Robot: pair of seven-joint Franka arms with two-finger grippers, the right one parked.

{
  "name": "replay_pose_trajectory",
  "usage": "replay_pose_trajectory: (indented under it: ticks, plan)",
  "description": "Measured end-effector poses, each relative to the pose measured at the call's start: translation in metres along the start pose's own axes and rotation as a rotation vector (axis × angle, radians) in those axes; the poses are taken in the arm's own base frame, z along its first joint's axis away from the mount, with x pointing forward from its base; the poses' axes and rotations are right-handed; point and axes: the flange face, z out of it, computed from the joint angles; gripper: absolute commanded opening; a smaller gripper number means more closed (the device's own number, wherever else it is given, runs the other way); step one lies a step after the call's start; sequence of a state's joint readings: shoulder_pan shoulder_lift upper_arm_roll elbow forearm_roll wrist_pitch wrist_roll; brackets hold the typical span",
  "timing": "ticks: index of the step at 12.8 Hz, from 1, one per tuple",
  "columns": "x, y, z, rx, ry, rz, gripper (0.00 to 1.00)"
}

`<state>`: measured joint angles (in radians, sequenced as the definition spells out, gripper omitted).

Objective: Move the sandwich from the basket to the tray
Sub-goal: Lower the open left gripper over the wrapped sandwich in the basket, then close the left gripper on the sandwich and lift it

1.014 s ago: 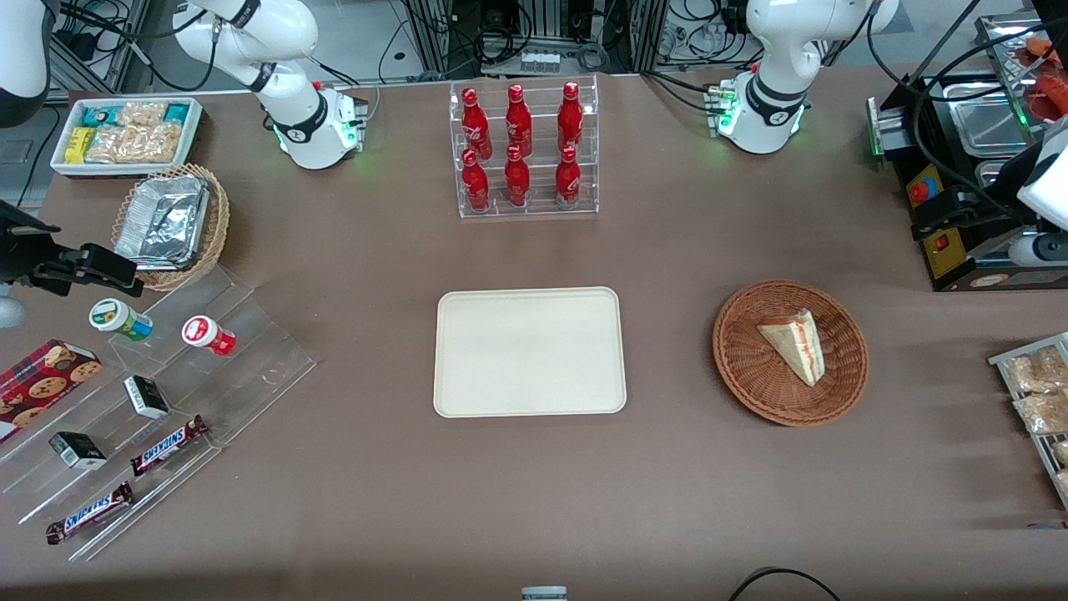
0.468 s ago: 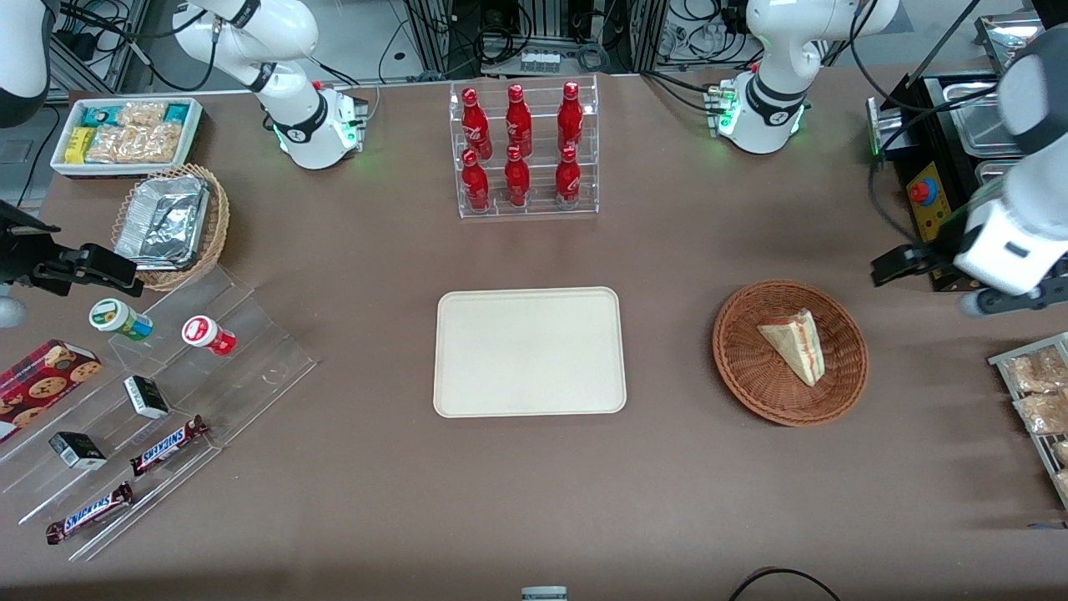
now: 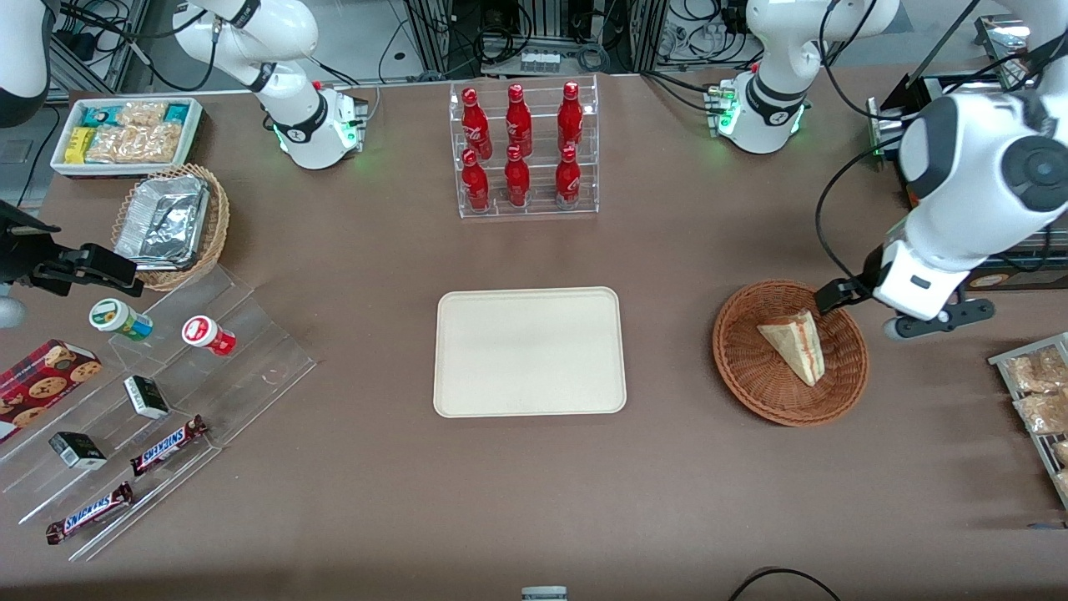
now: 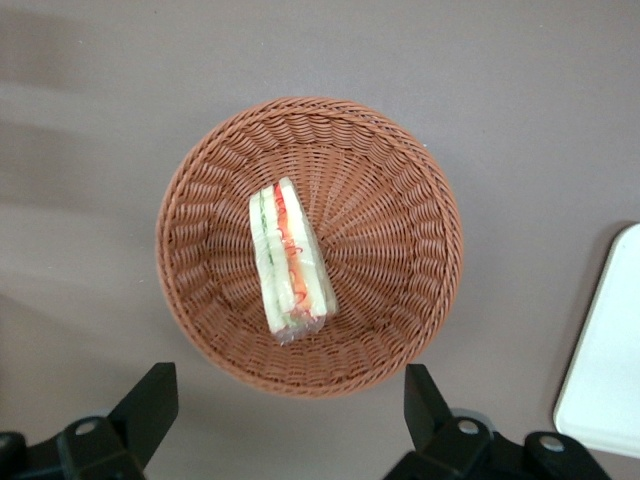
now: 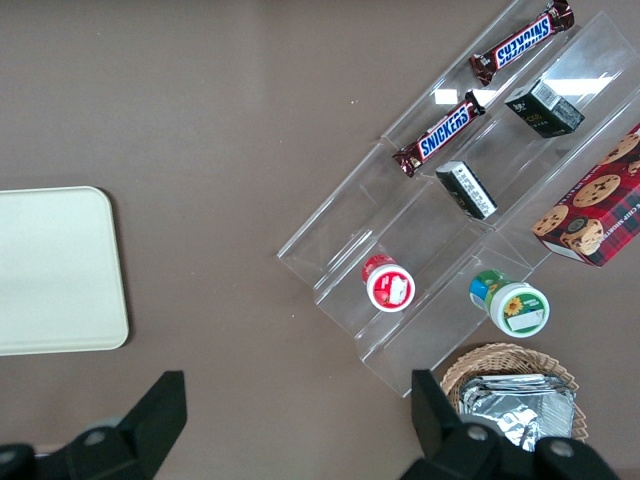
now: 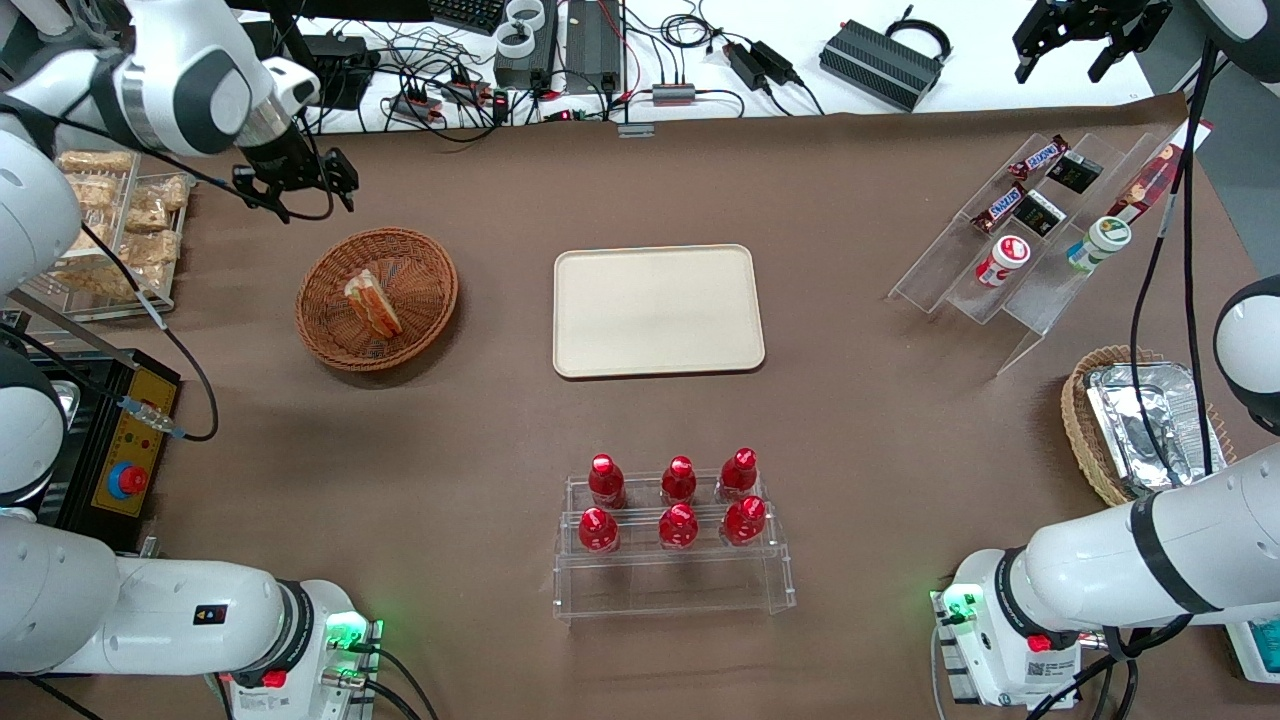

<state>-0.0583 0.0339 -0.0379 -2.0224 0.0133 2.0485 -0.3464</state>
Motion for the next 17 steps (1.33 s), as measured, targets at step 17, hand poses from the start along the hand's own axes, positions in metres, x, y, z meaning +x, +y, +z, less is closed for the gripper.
replay_pose_trajectory:
  ticks: [17]
  plan:
    - [-0.009,0.010,0.139,0.011,-0.045,-0.152,1.00]
